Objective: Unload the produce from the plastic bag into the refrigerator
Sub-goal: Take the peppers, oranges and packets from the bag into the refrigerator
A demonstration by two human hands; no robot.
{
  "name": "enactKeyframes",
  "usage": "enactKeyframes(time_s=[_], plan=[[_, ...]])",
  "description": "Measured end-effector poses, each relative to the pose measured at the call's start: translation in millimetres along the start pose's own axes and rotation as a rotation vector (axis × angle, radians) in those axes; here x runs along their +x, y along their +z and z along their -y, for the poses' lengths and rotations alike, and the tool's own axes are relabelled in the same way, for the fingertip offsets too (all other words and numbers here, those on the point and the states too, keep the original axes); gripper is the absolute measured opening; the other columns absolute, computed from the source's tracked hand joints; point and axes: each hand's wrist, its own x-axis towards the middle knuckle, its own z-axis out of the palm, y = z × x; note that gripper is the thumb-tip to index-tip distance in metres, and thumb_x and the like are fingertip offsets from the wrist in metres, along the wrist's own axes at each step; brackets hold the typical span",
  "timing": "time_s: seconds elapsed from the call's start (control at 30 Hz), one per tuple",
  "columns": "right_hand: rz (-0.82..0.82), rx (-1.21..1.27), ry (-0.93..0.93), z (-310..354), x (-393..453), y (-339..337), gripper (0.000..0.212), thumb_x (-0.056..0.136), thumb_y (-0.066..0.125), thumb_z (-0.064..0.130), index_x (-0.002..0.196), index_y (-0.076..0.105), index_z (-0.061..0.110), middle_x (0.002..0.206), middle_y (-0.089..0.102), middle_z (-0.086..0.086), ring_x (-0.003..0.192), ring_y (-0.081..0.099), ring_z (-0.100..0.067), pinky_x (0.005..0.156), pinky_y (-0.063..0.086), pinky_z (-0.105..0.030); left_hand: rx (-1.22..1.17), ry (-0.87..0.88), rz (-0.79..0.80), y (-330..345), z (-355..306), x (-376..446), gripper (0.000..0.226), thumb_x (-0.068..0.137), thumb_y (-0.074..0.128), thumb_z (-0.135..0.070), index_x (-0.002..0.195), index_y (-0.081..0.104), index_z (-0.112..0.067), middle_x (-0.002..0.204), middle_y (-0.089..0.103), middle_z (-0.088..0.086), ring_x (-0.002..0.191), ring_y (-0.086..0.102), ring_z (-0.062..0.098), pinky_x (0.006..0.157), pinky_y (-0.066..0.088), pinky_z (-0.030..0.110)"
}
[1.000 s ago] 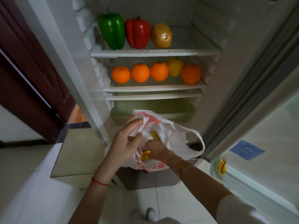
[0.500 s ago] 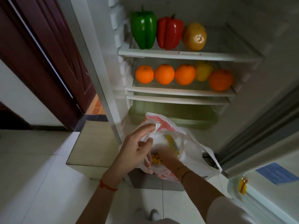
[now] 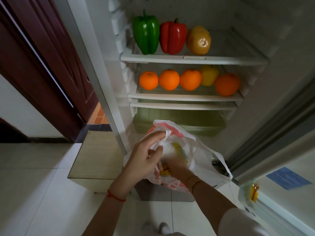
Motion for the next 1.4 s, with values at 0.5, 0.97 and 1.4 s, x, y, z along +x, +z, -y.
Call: enactKeyframes(time_s=[0.5, 0.97, 1.4], plan=[[0.162, 0.285, 0.061, 8.5, -6.0, -49.7, 0.06, 0.078, 0.045, 0.063, 0.113, 0.06, 0.017, 0.113, 0.062, -0.006, 0.106, 0.057, -0.025, 0.088, 0.046, -0.035, -0.019, -0.015, 0.026, -3.3, -8.4, 0.5, 0.042, 0.097, 0.053, -0.005, 0.125, 0.052, -0.037, 0.134, 0.051, -0.022, 0.064, 0.07, 0.02, 0.057, 0.061, 0.034], [-0.107, 1.221, 0.728, -59.7, -112.2, -176.2, 0.034, 0.074, 0.08, 0.038, 0.091, 0.071, 0.01, 0.079, 0.069, -0.002, 0.075, 0.061, -0.011, 0.068, 0.047, -0.024, 0.022, 0.106, 0.132, 46.5, -36.2, 32.4, 0.047, 0.096, 0.049, -0.002, 0.124, 0.05, -0.039, 0.126, 0.062, -0.002, 0.053, 0.068, 0.013, 0.047, 0.051, 0.017], [-0.14, 1.171, 1.35, -142.2, -273.6, -138.7, 0.036, 0.084, 0.072, 0.034, 0.084, 0.07, -0.002, 0.084, 0.07, -0.017, 0.074, 0.06, -0.021, 0.071, 0.05, -0.031, 0.121, 0.107, 0.161, 90.1, -31.1, 41.1, 0.043, 0.096, 0.053, -0.011, 0.136, 0.052, -0.026, 0.114, 0.067, 0.016, 0.071, 0.07, 0.015, 0.059, 0.062, 0.032]])
